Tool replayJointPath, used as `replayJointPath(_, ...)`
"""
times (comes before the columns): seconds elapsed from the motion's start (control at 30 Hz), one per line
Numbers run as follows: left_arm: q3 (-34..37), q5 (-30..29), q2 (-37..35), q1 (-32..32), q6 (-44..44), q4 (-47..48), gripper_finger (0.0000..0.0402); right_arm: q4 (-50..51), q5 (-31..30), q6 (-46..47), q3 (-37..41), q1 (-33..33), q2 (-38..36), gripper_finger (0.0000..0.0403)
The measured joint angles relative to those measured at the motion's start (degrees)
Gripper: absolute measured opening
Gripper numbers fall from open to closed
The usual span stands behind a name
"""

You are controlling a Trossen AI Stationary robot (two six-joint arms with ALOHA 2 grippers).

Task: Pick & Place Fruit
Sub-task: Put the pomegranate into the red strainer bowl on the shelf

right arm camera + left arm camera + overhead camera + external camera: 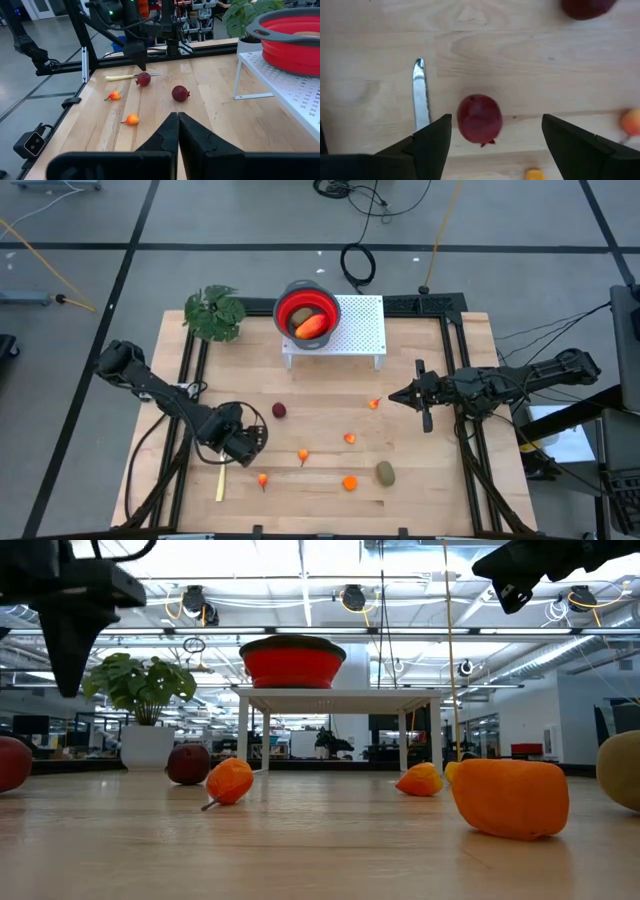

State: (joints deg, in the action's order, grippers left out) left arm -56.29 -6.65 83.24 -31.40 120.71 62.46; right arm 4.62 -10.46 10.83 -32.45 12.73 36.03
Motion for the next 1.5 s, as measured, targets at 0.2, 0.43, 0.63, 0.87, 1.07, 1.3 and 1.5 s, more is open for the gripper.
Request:
replayJointPath(0.2, 6.6, 2.2, 0.0, 0.0, 1.7, -9.7, 0.0310, 0.0, 0.0, 0.0, 0.0, 0.0, 0.0, 0.0004)
replayJointPath(0.43, 10.9, 2.2, 0.0, 0.0, 4.2, -13.5, 0.0310, 0.0, 0.0, 0.0, 0.0, 0.0, 0.0, 0.0004)
replayJointPath(0.63, 11.0, 2.2, 0.0, 0.0, 2.8, -13.8, 0.0310, 0.0, -0.1, 0.0, 0.0, 0.0, 0.0, 0.0004)
replayJointPath(0.87, 11.0, 2.2, 0.9, 0.0, 2.5, -14.9, 0.0310, 0.0, -0.2, 0.0, 0.0, 0.0, 0.0, 0.0004)
replayJointPath(1.07, 11.1, 4.1, 3.1, 0.0, 2.3, -17.0, 0.0310, 0.0, -0.2, 0.0, 0.0, 0.0, 0.0, 0.0004)
replayJointPath(1.3, 11.1, 4.1, 3.8, 0.0, 2.0, -17.4, 0.0310, 0.0, -0.2, 0.0, 0.0, 0.0, 0.0, 0.0004)
replayJointPath(1.5, 11.1, 3.8, 3.8, 0.0, 2.0, -17.3, 0.0282, 0.0, -0.2, 0.0, 0.0, 0.0, 0.0, 0.0004)
